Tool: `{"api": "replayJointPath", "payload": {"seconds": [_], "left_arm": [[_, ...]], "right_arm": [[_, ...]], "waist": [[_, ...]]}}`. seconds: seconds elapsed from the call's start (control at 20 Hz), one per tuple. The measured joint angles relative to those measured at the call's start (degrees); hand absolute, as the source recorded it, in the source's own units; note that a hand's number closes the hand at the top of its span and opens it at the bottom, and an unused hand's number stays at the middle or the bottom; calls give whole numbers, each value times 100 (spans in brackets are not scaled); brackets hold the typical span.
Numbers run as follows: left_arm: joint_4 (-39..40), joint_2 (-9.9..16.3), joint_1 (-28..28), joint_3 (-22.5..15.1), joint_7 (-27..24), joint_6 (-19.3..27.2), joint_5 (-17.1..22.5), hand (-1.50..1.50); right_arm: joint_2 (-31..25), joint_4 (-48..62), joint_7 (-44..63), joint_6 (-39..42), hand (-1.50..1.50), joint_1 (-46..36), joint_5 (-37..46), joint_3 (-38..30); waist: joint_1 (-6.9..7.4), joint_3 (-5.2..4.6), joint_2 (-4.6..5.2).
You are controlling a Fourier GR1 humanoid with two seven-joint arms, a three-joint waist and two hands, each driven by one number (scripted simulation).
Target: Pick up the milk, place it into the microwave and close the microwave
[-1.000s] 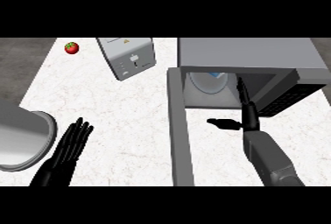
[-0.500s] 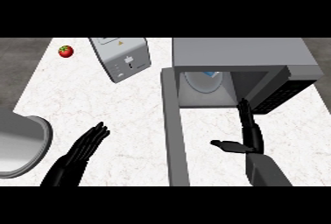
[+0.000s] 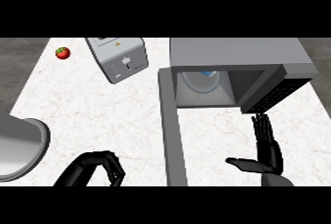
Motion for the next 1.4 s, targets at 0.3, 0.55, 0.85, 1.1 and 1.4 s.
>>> {"api": "replayJointPath", "payload": {"seconds": [0.3,0.55,0.85,1.1,1.4], "left_arm": [[403,29,-473,-587,76,-33,-863,150],[945,-238,-731,-1056,47,-35,-1257,150],[2012,-756,-1412,-1856,-74,628,-1436,150],[3018,-886,-2219,-2575,-212,1434,-988,150],[3735,-893,-3340,-3567,15,2560,-45,150]], "right_arm": [[-111,-1533,468,353,-150,986,-245,221],[-132,-3113,915,553,-150,2087,-507,356],[-331,-4381,1473,861,-150,2802,-939,273],[-406,-5487,2028,1037,-150,3237,-1276,319],[-463,-6329,2460,1202,-150,3489,-1511,471]], "waist": [[-43,-2,7],[-7,0,21],[24,4,40],[-24,2,53],[-228,-3,90]]}}
